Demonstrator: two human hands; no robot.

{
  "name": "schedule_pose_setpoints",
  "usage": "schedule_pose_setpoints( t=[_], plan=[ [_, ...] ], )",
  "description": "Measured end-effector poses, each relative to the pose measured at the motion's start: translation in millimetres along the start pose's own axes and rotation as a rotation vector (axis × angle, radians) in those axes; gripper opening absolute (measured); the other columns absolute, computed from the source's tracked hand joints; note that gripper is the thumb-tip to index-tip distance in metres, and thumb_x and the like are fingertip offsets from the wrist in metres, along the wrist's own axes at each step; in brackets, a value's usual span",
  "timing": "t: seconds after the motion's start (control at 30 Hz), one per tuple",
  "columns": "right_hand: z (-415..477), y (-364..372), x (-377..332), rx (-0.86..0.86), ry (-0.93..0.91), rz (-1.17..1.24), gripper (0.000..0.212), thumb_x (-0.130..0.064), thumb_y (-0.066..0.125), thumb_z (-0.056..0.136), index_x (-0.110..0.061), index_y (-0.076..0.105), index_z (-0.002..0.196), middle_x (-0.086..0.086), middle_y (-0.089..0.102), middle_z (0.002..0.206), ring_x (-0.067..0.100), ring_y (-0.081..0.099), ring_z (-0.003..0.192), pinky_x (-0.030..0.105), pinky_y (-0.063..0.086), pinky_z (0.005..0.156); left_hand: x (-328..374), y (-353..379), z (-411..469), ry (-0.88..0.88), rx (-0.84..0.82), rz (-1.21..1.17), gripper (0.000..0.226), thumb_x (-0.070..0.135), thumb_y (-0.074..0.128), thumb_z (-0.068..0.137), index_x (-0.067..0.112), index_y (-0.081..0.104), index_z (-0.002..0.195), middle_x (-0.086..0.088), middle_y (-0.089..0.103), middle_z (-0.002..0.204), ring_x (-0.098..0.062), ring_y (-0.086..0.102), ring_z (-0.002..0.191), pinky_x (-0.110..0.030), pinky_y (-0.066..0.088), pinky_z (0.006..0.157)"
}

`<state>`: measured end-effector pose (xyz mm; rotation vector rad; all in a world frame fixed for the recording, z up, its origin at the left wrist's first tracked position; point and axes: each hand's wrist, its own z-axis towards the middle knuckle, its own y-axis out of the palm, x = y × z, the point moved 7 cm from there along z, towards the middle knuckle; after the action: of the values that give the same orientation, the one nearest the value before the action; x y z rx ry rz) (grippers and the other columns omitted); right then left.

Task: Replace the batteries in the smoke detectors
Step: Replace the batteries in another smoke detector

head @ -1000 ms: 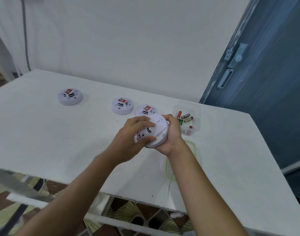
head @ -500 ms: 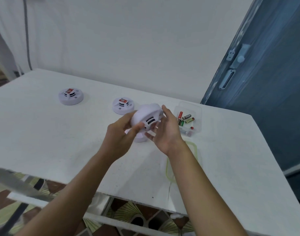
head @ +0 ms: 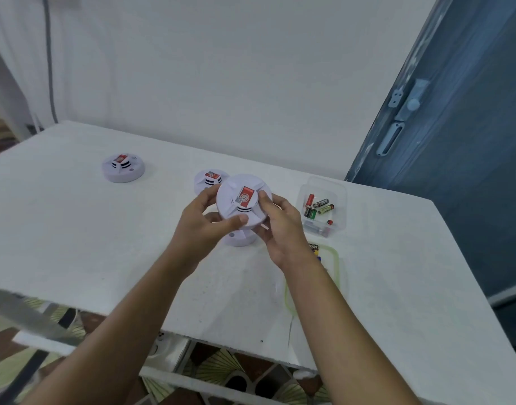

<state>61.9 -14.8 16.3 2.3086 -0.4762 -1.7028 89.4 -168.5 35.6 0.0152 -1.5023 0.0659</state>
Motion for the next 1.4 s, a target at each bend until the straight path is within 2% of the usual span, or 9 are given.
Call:
schedule_pose_setpoints(
  t=[0.1,0.4,0.67,0.87,0.97,1.1,1.23,1.3,1.4],
  plan=[
    [-0.3,1.1,2.3,0.005,0.006,0.01,0.034,-0.021,0.069,0.095,-0.007,0.061,0.126,0.013,0.072,0.116,0.022,0.07,0.092,0.03,0.059,0.063,-0.5,-0.7,-0.5,0.037,-0.007,0.12,0.067,0.021,0.084,0.075,0.038,0.05,0.131,0.018,0.063,0.121,-0.01,0.069,0.094,-0.033,0.059,0.082],
    [1.5,6.6,7.8,0.001,-0.005,0.029,0.027,-0.017,0.068,0.096,-0.011,0.059,0.12,0.015,0.072,0.113,0.018,0.072,0.079,0.031,0.058,0.06,-3.7,-4.1,4.5,-0.021,-0.002,-0.004,0.066,-0.003,0.074,0.077,0.034,0.058,0.13,0.01,0.07,0.116,-0.016,0.068,0.101,-0.041,0.053,0.097],
    [3.4,8.4,8.4,-0.011,-0.013,0.001,0.032,-0.017,0.068,0.096,-0.008,0.059,0.125,0.016,0.072,0.114,0.022,0.073,0.086,0.037,0.062,0.068,-9.6,-8.0,8.9,-0.045,-0.011,-0.009,0.068,-0.001,0.075,0.078,0.033,0.055,0.134,0.008,0.069,0.119,-0.021,0.068,0.103,-0.041,0.053,0.097],
    [5.9,13.3,9.3,-0.018,-0.018,0.004,0.024,-0.017,0.069,0.095,-0.011,0.062,0.117,0.018,0.072,0.114,0.028,0.072,0.094,0.046,0.062,0.079,-8.6,-11.5,11.6,-0.032,-0.022,-0.009,0.069,-0.002,0.075,0.078,0.03,0.055,0.136,0.007,0.067,0.122,-0.017,0.067,0.106,-0.037,0.052,0.096],
    [6.0,15.0,9.1,-0.016,-0.017,0.004,0.027,-0.016,0.068,0.095,-0.01,0.061,0.12,0.018,0.072,0.115,0.027,0.072,0.093,0.041,0.062,0.072,-8.3,-14.0,13.5,-0.024,-0.02,0.002,0.069,0.0,0.076,0.078,0.03,0.054,0.136,0.007,0.066,0.125,-0.016,0.065,0.109,-0.035,0.052,0.095],
    [5.7,16.4,8.2,-0.005,-0.016,-0.001,0.032,-0.015,0.068,0.095,-0.008,0.06,0.125,0.017,0.072,0.116,0.028,0.072,0.096,0.035,0.06,0.065,-8.0,-15.5,15.0,-0.024,-0.017,-0.005,0.071,-0.001,0.076,0.078,0.029,0.052,0.138,0.009,0.065,0.126,-0.009,0.067,0.103,-0.022,0.054,0.084],
    [5.8,17.2,7.9,-0.005,-0.013,0.003,0.03,-0.015,0.068,0.095,-0.009,0.06,0.123,0.019,0.071,0.117,0.028,0.071,0.095,0.033,0.059,0.063,-8.5,-16.2,15.9,-0.027,-0.015,-0.012,0.071,-0.002,0.075,0.079,0.028,0.051,0.139,0.009,0.066,0.124,-0.006,0.068,0.099,-0.014,0.054,0.076],
    [6.2,17.1,8.2,-0.007,-0.01,0.001,0.028,-0.015,0.068,0.095,-0.01,0.061,0.121,0.018,0.071,0.117,0.028,0.071,0.095,0.033,0.059,0.063,-8.8,-16.2,16.2,-0.027,-0.015,-0.01,0.071,-0.003,0.075,0.079,0.028,0.051,0.139,0.009,0.066,0.124,-0.006,0.068,0.098,-0.014,0.054,0.076],
    [6.0,16.9,8.0,-0.007,-0.009,0.002,0.028,-0.015,0.069,0.095,-0.01,0.061,0.121,0.018,0.071,0.117,0.026,0.072,0.091,0.034,0.059,0.063,-10.1,-16.3,16.4,-0.018,-0.018,0.002,0.073,-0.003,0.074,0.079,0.029,0.05,0.14,0.01,0.065,0.126,-0.009,0.067,0.103,-0.024,0.053,0.088]
  ],
)
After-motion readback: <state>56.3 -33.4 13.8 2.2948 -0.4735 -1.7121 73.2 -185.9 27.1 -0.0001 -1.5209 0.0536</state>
